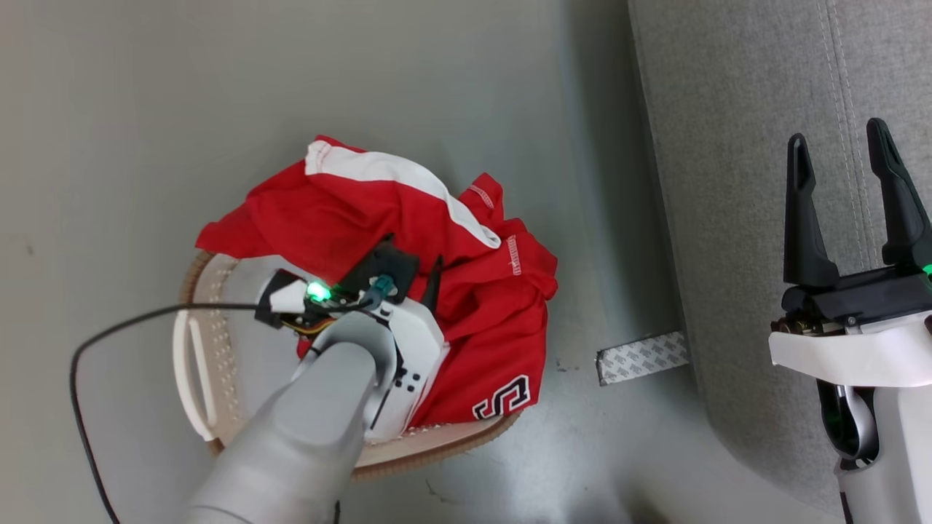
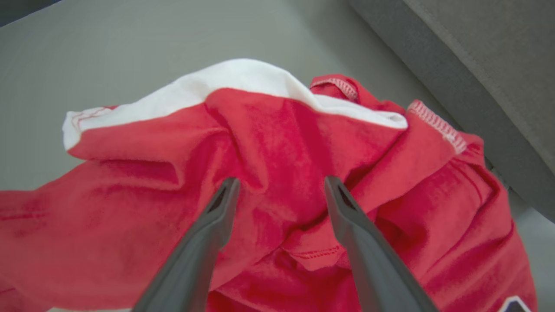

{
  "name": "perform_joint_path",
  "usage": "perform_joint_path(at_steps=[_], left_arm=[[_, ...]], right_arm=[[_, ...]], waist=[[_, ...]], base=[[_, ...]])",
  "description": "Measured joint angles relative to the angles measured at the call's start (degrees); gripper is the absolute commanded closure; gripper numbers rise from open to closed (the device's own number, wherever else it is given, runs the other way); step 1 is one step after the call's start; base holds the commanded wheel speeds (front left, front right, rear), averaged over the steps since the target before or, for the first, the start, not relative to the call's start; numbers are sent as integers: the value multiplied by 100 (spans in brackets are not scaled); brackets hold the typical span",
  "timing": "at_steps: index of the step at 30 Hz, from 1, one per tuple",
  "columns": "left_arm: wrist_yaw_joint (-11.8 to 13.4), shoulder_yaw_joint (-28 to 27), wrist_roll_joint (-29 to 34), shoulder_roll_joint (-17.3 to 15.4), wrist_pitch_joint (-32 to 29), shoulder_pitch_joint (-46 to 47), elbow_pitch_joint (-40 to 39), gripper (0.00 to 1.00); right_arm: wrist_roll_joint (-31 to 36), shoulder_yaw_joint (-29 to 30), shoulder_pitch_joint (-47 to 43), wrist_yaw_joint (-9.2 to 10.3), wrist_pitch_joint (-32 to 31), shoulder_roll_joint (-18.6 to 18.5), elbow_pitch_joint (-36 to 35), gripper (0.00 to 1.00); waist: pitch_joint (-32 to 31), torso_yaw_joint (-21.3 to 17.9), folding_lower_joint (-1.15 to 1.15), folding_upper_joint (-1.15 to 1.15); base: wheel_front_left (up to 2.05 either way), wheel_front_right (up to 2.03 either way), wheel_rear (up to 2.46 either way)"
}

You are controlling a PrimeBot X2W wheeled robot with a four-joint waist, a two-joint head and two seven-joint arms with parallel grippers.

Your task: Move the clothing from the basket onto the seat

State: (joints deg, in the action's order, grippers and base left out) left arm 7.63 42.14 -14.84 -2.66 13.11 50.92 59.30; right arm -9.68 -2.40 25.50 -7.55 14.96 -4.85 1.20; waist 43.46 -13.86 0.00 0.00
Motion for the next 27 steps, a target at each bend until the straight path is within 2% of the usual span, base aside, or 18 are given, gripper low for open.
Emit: perform_joint_path(at_steps=[18, 19, 20, 23, 24, 27], left_arm=[[151, 349, 261, -1, -14, 671, 859, 0], [149, 376, 275, -2, -13, 688, 889, 27], [151, 411, 283, -2, -11, 710, 918, 46], [162, 470, 314, -3, 8, 777, 982, 78], [178, 483, 315, -3, 10, 795, 1000, 100], [176, 526, 316, -3, 32, 836, 1047, 100]], right_arm=[[-96, -45, 16, -1, 0, 118, 41, 0], [-97, -46, 18, 0, 0, 119, 40, 0], [-100, -48, 20, -1, 0, 122, 40, 0], [-113, -48, 23, -1, 0, 125, 36, 0], [-118, -44, 23, -1, 0, 126, 34, 0], [-134, -8, 23, 0, 0, 124, 34, 0]], waist=[[296, -260, 0, 0], [307, -266, 0, 0], [319, -272, 0, 0], [356, -292, 0, 0], [369, -298, 0, 0], [397, -310, 0, 0]], base=[[0, 0, 0], [0, 0, 0], [0, 0, 0], [0, 0, 0], [0, 0, 0], [0, 0, 0]])
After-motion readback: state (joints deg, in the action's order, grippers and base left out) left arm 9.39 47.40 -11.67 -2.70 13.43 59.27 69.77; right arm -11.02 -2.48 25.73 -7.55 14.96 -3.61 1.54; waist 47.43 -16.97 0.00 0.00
